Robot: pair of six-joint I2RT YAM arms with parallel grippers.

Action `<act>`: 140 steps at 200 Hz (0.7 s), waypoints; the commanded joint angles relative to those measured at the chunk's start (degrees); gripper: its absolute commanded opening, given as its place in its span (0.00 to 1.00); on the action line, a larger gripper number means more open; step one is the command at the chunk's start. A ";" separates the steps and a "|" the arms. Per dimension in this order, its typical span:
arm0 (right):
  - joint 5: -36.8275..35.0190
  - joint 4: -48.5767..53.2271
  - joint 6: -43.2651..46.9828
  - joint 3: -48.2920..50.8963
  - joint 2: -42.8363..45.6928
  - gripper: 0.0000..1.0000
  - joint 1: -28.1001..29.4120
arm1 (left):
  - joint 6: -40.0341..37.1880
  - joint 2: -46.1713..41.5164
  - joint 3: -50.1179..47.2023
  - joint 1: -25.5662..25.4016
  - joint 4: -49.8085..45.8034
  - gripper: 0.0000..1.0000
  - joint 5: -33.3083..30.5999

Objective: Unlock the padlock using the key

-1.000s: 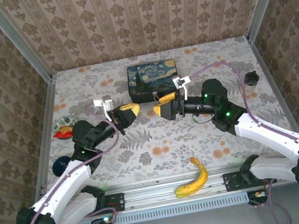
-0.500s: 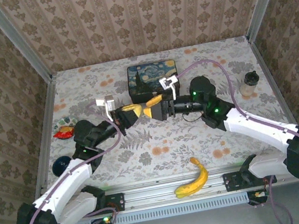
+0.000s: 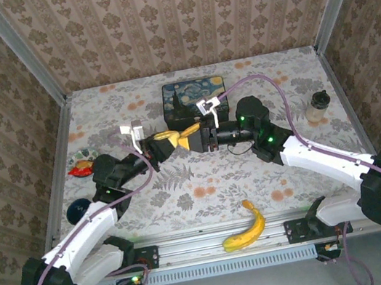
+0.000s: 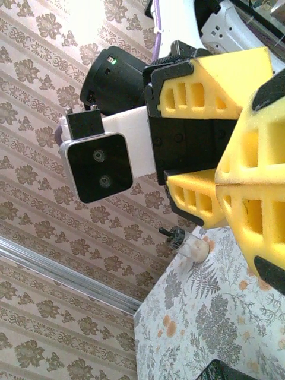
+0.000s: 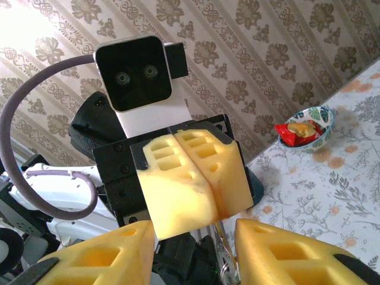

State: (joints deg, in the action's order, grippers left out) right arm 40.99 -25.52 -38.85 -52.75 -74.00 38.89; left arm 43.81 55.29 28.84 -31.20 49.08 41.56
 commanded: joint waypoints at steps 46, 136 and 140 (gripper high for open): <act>0.72 -1.76 0.57 0.87 0.43 0.29 0.30 | 2.02 0.52 0.60 -0.85 4.50 0.00 -0.05; 1.37 -1.63 0.88 0.98 -0.03 0.30 0.30 | 3.38 1.48 1.22 -0.97 6.97 0.00 -0.92; 1.41 -1.58 0.88 0.98 -0.01 0.30 0.30 | 3.53 1.57 1.22 -0.97 7.19 0.00 -0.95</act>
State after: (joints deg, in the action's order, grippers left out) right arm 40.99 -25.87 -38.81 -52.66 -74.00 38.89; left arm 46.11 56.40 28.84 -31.86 52.29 41.21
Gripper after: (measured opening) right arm 0.301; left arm 0.046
